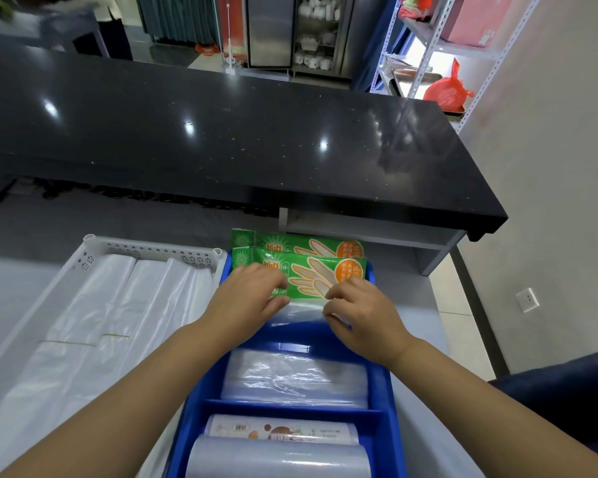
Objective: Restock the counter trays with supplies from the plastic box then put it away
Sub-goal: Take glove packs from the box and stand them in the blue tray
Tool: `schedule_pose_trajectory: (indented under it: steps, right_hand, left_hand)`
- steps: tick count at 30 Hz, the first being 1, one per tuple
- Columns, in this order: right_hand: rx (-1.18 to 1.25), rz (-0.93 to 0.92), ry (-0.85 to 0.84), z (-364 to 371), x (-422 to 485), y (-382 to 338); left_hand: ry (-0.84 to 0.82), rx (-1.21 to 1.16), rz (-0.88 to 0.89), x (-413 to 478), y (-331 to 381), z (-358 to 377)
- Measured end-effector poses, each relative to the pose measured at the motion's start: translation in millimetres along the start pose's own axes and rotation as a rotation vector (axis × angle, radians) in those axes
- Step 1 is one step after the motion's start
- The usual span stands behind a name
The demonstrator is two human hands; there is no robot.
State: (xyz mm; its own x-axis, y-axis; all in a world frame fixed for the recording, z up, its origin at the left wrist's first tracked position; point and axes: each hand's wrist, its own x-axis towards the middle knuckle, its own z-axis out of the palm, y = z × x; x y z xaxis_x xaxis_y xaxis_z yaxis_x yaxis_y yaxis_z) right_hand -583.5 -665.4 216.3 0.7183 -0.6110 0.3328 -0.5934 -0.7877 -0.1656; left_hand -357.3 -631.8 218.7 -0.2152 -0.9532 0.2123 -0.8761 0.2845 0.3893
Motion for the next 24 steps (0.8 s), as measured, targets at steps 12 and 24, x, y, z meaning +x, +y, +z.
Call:
schedule_pose_trajectory:
  steps: [12, 24]
  right_hand:
    - [0.027, 0.284, -0.220, 16, 23, 13]
    - [-0.245, 0.027, -0.332, 12, 21, 29]
  left_hand:
    - [-0.217, 0.319, 0.025, 21, -1, 17]
    - [-0.357, 0.278, -0.013, 21, -16, 2]
